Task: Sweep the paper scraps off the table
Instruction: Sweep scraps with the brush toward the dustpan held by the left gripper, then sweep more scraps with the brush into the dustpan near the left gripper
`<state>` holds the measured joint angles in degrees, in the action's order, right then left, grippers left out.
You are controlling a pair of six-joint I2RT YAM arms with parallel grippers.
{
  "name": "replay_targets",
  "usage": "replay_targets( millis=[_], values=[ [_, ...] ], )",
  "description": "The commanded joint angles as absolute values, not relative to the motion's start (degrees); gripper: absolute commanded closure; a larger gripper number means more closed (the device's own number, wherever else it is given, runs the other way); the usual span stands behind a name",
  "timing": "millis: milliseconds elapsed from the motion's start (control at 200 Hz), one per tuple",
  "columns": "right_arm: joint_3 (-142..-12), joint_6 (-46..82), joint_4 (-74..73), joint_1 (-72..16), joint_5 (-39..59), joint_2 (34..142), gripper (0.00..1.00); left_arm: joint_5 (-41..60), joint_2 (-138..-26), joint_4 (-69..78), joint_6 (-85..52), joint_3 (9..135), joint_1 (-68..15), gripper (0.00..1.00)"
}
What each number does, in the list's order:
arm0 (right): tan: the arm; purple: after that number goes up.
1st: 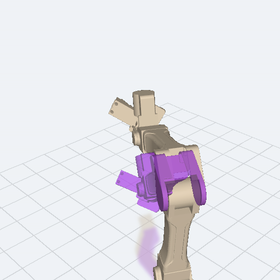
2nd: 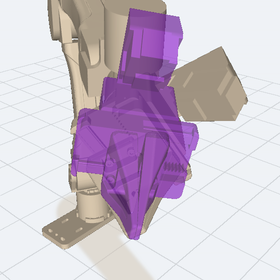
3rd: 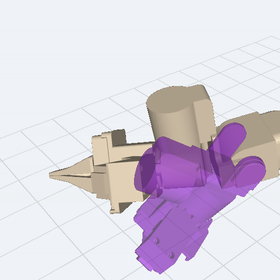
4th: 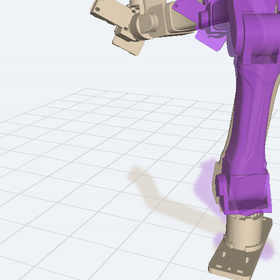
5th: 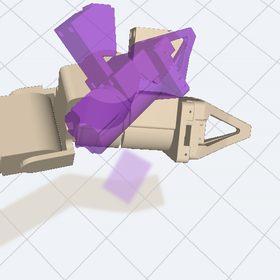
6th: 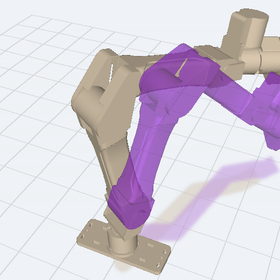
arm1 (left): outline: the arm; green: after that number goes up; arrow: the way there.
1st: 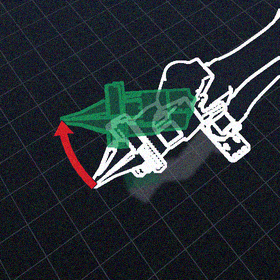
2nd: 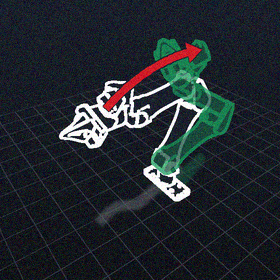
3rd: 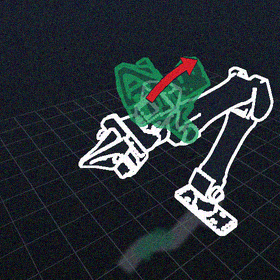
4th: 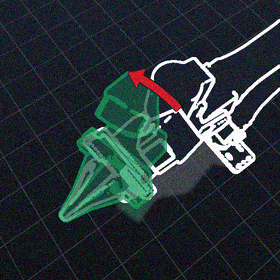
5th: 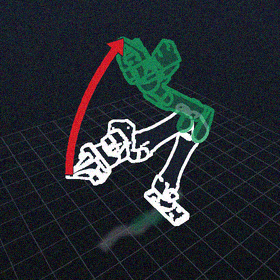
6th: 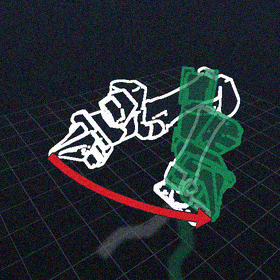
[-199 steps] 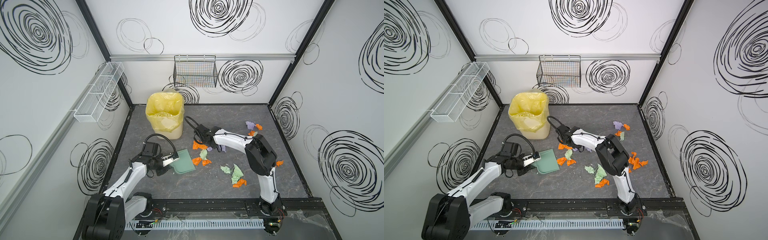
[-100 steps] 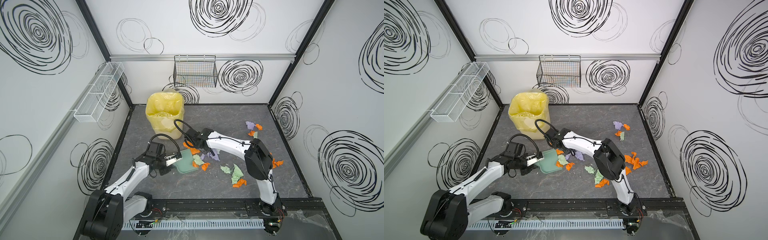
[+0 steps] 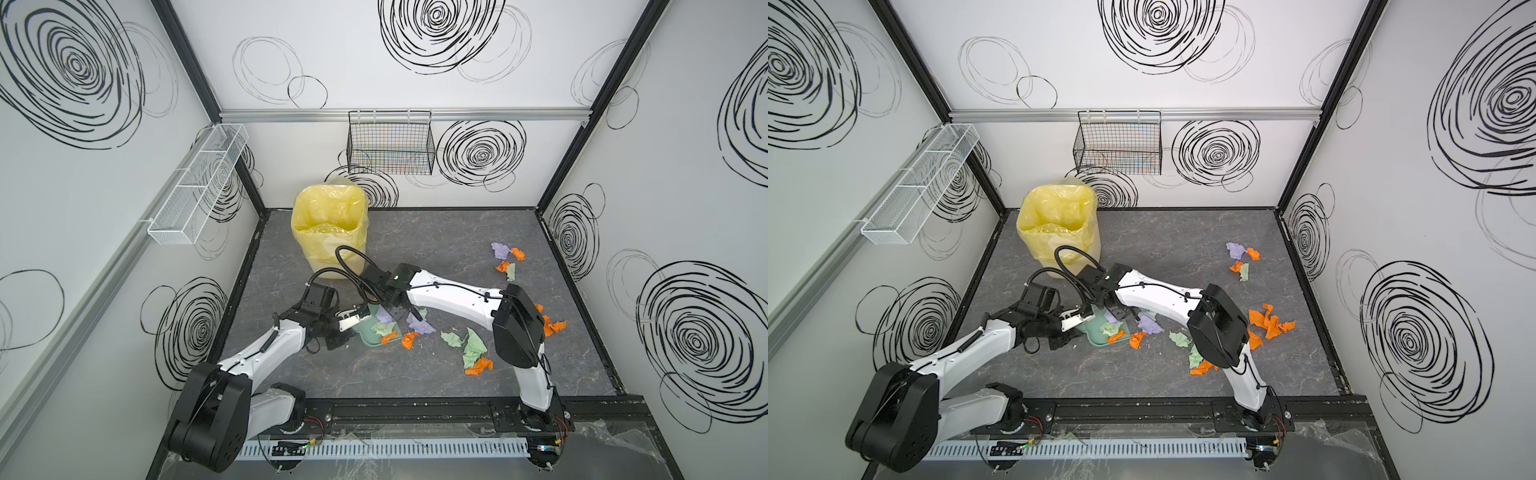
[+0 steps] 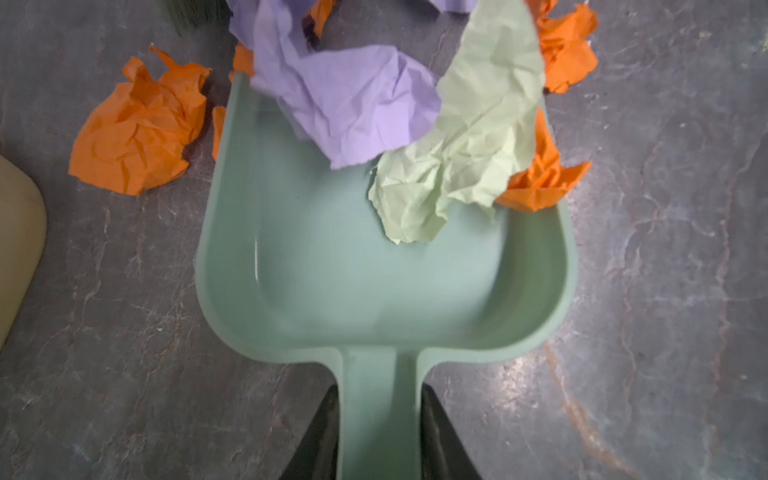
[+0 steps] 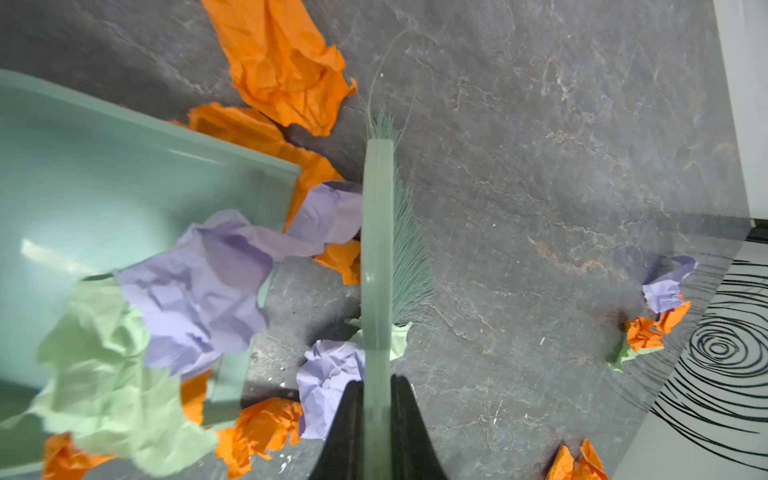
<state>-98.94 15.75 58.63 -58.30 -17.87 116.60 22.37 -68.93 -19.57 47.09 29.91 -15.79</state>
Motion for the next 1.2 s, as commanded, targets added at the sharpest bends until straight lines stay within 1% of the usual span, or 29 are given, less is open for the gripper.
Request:
replay_targets(
  millis=[0,345,590,775,931,1196],
  values=[
    [-100.8,18.6,61.2,-59.6,-13.0,114.4,1.00,22.4,-69.5,-18.0,45.7,30.9,-16.3,1.00],
    [-102.5,20.5,62.7,-64.3,-11.2,111.4,1.00,22.4,-70.5,-16.7,44.7,30.9,-16.5,1.00],
    [-100.0,22.5,63.5,-66.4,-12.1,105.5,1.00,22.6,-70.0,-16.3,44.8,30.6,-16.0,1.00],
    [-99.5,23.8,64.8,-66.0,-15.7,101.6,1.00,23.8,-69.4,-17.3,45.4,30.3,-15.8,1.00],
    [-99.3,25.9,69.6,-64.4,-19.7,99.8,1.00,24.8,-65.3,-20.4,49.2,28.5,-15.2,1.00],
    [-89.4,28.7,70.9,-60.3,-20.9,94.9,1.00,25.3,-58.7,-31.7,59.8,25.8,-13.9,1.00]
  ],
)
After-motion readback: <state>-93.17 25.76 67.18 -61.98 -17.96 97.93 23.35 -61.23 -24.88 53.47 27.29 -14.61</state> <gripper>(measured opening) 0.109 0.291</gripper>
